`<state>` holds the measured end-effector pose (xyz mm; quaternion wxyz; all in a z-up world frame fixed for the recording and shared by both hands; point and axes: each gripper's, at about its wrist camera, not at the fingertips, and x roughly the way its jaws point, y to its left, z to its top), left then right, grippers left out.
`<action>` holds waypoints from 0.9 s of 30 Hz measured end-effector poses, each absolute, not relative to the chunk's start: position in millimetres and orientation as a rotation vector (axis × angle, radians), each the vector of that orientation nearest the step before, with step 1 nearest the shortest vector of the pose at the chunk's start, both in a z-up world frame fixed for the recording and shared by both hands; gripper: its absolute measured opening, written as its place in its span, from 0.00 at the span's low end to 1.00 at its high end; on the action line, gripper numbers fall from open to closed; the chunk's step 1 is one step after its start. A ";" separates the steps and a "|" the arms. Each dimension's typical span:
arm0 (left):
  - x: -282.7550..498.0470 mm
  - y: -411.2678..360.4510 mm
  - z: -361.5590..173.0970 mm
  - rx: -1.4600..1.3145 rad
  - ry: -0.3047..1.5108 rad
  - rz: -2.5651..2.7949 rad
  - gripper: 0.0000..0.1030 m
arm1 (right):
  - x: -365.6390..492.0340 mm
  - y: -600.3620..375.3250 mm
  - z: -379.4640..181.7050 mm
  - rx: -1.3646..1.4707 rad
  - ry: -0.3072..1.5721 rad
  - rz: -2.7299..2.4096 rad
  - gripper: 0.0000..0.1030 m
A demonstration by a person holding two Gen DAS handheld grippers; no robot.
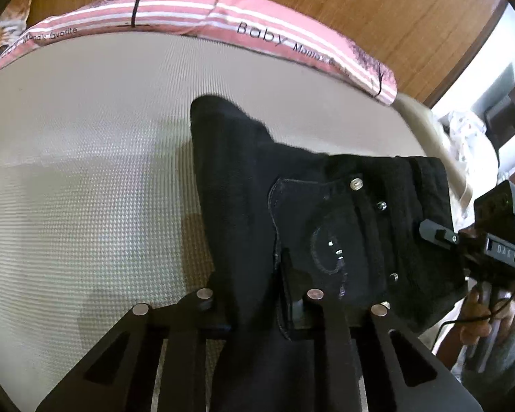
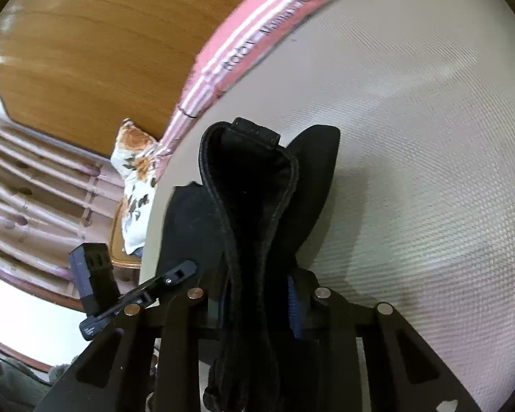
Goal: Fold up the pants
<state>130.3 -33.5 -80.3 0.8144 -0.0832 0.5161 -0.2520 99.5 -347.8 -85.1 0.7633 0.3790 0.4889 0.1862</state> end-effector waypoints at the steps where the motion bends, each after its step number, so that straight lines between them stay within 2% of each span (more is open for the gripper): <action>1: 131.2 -32.9 -78.2 -0.172 1.095 -0.536 0.19 | 101.0 -344.5 -81.8 0.821 1.061 0.411 0.25; 12: 151.7 21.1 -60.4 -0.176 1.034 -0.441 0.19 | 155.4 -283.6 -80.5 0.798 1.092 0.483 0.24; 27: 229.8 59.8 -50.7 -0.149 0.967 -0.362 0.19 | 243.4 -242.1 -85.1 0.763 1.097 0.490 0.23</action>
